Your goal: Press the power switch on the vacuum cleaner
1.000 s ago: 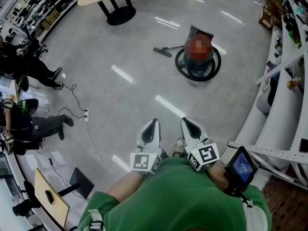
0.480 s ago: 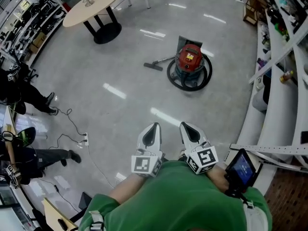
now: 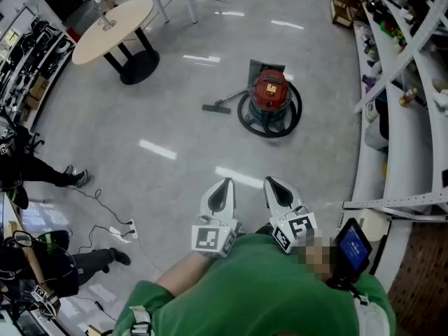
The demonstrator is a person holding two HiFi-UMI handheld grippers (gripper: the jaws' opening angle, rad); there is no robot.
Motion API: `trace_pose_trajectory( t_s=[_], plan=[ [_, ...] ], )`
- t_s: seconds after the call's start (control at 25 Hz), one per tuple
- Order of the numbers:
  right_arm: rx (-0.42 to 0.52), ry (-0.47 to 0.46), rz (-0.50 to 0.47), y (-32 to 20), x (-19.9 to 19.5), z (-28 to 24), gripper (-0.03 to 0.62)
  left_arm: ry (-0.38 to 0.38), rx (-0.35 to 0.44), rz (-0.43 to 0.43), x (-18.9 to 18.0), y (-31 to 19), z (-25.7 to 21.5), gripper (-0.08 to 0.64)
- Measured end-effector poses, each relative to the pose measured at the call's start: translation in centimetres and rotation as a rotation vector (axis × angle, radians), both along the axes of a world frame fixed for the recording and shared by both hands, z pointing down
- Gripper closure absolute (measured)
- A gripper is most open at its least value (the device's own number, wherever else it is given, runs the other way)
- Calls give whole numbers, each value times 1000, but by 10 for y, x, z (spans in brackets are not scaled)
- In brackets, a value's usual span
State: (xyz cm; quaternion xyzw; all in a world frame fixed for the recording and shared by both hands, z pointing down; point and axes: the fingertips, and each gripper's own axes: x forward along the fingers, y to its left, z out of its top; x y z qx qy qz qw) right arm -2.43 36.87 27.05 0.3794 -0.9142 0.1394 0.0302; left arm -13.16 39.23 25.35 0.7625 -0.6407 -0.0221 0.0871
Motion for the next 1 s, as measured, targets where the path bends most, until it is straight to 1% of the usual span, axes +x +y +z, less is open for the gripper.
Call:
trace_pose_trajectory(
  t_s=[0.16,0.32,0.4,0.48,0.64,0.76,1.0],
  plan=[
    [-9,10,69,2,-18,4,591,0,8,74,-18,-2,2,552],
    [-23,25,115,0,-24,8,590,8,-11,102,-28,-10,8,552],
    [-30,33,127,-3,-24,10,589,14,-5,124,-27,-15,10,552],
    [-33,37,137,-7,-23,12,590,16,-4,138,-25,-21,12,552],
    [-35,36,149,-26,-17,16,589,11,-37,133,-19,-41,17,552],
    [-44,28,150,-49,-9,18,590,5,-10,165,-6,-62,14,552],
    [-44,6,146,-110,15,18,590,-6,-5,180,23,-124,10,552]
  ],
)
